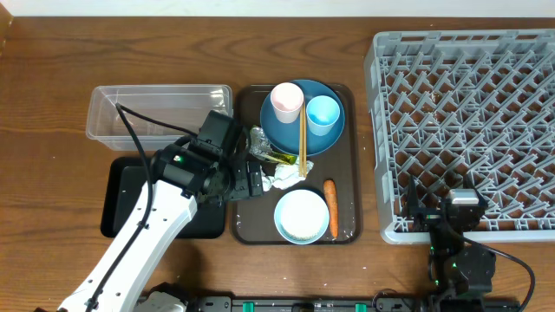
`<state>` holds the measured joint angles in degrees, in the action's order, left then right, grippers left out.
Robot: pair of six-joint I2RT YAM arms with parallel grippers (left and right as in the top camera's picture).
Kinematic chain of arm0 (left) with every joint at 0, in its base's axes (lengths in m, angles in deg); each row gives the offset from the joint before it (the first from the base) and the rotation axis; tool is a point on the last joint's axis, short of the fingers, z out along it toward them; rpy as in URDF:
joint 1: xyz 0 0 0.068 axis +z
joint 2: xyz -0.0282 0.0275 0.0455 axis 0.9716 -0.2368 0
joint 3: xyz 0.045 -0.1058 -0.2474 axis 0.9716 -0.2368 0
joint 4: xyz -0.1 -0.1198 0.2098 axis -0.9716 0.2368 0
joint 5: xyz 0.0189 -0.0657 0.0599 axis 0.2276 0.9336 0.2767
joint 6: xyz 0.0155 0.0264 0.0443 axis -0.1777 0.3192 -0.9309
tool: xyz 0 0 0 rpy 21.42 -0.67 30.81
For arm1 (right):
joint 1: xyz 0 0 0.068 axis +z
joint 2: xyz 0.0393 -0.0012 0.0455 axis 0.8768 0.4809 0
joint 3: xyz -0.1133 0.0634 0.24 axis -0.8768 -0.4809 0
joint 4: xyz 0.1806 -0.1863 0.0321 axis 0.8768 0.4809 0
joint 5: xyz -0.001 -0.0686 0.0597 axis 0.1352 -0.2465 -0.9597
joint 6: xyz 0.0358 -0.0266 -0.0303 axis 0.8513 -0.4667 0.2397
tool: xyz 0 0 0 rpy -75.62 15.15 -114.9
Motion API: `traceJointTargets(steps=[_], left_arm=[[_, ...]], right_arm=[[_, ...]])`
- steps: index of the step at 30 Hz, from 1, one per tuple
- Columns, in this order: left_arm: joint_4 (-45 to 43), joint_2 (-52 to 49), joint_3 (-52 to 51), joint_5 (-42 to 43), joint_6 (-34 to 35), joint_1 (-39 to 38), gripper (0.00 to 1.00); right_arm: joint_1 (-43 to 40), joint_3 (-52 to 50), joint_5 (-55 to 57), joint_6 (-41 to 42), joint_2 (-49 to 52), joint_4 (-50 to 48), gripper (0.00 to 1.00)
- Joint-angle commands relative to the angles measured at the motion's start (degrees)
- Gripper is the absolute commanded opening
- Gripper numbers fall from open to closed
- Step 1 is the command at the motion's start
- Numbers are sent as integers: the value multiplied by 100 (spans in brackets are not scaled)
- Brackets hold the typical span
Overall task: Sort waste into correct bins and load items into the dishwasher rack
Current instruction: 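Reach the left gripper to the crumpled white tissue and grasp it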
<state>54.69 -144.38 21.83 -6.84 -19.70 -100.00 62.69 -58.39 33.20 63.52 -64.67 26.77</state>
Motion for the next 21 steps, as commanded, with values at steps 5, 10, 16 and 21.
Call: traceJointTargets(steps=[5,10,16,21], left_arm=[[-42,-7,-13,348,72,-240,92],[-55,-11,-13,-81,656,-476,91],[-304,-87,-13,-210,999,-501,83],[-356,-407,-17,-227,1207,-501,75]], right_arm=[[68,-22,37,-24,-28,7,99],[68,-22,37,-24,-28,7,99],[68,-22,37,-24,-28,7,99],[68,-22,37,-24,-28,7,99]])
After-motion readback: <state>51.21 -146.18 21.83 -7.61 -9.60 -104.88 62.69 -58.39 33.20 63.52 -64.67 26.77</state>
